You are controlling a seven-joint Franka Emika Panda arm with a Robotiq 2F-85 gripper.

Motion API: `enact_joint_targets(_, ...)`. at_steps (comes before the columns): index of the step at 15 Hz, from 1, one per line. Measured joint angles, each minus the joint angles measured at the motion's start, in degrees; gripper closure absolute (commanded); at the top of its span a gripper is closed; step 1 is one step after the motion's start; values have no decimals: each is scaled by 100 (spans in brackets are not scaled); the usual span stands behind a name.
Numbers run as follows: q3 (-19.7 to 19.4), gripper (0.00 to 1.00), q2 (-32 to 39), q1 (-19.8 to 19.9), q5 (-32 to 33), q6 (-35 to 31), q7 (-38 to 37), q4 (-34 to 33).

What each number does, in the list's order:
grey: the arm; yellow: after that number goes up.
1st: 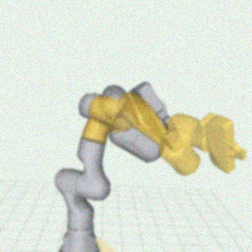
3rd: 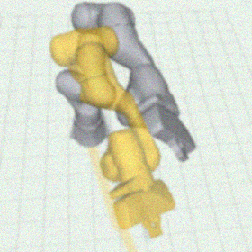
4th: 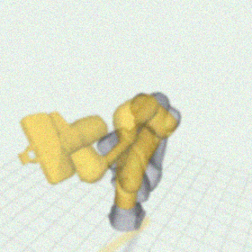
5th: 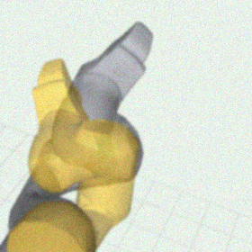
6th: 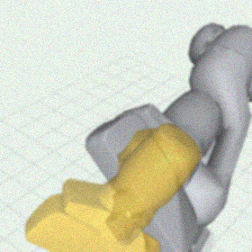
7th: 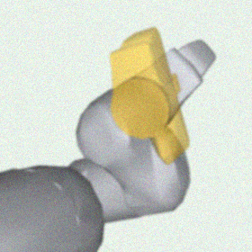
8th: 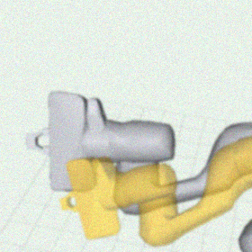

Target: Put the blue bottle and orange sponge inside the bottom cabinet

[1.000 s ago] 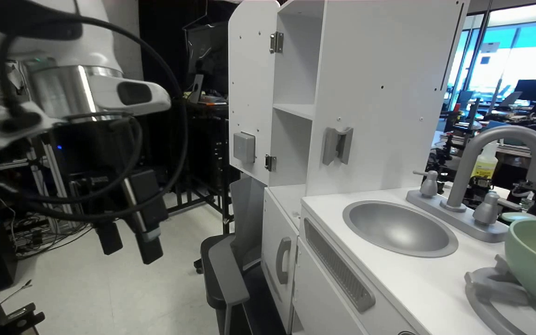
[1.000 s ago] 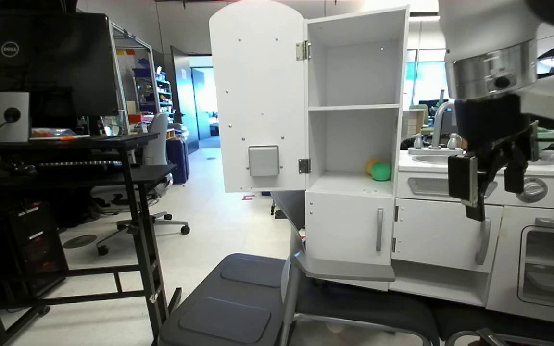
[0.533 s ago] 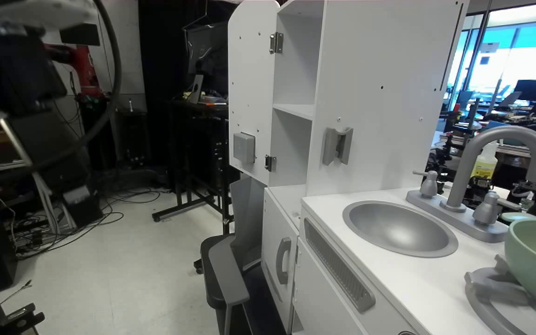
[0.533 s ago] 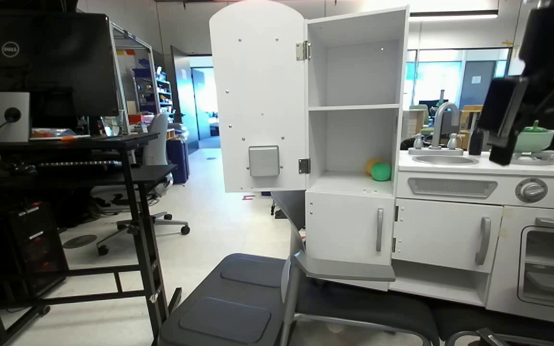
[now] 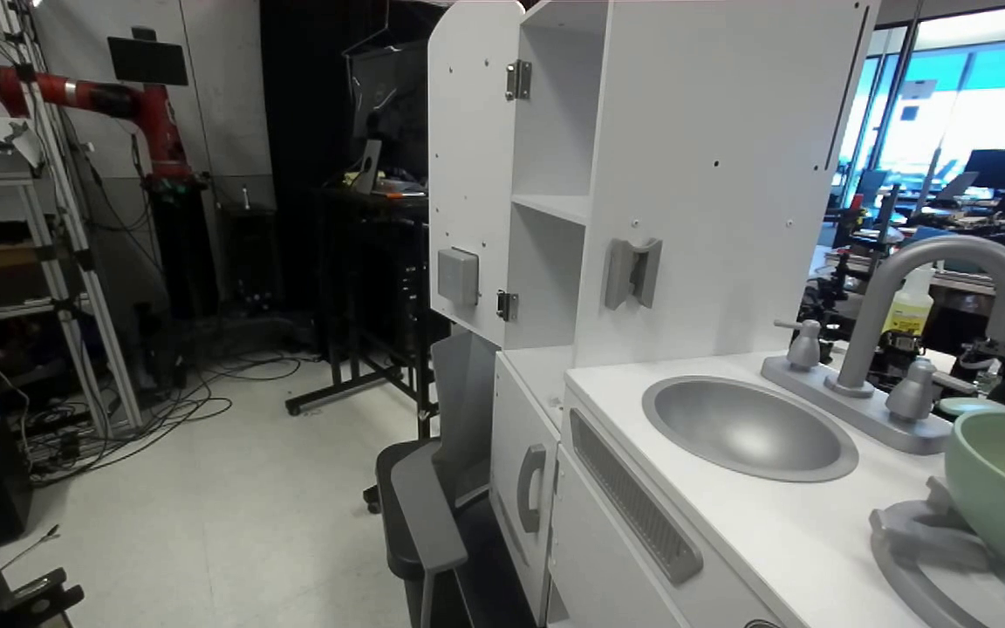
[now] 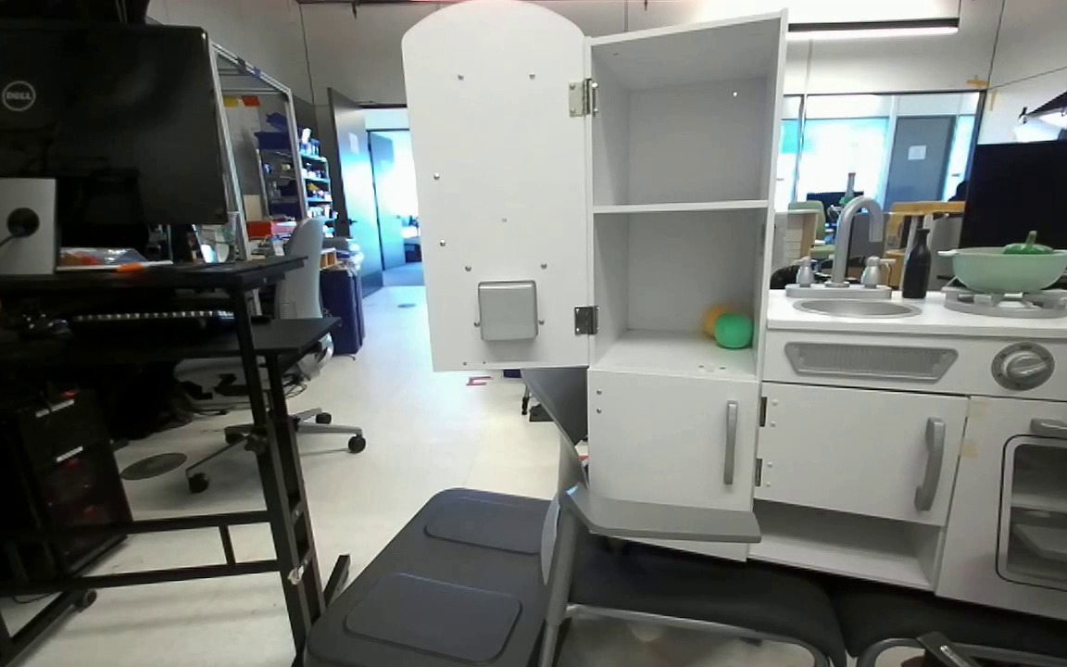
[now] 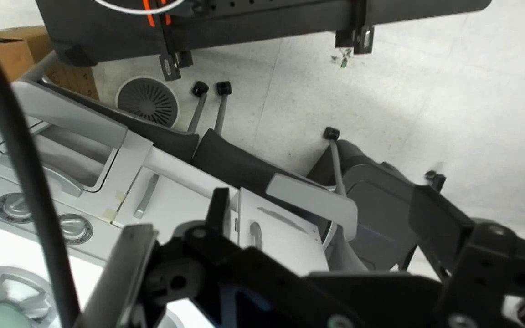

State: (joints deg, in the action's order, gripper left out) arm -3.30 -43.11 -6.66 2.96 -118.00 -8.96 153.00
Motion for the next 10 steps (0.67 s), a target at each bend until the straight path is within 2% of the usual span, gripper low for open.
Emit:
enact_joint_targets(2, -20, 0, -168, 71, -121, 781, 326, -317)
enact_joint_targets(4, -24, 0, -111, 114, -151, 1290, 502, -664)
enact_joint_targets(8, 2, 0, 445, 194, -152, 1555, 673, -1220)
enact_joint_targets(10, 44, 0, 483, 228, -151, 1552, 673, -1192)
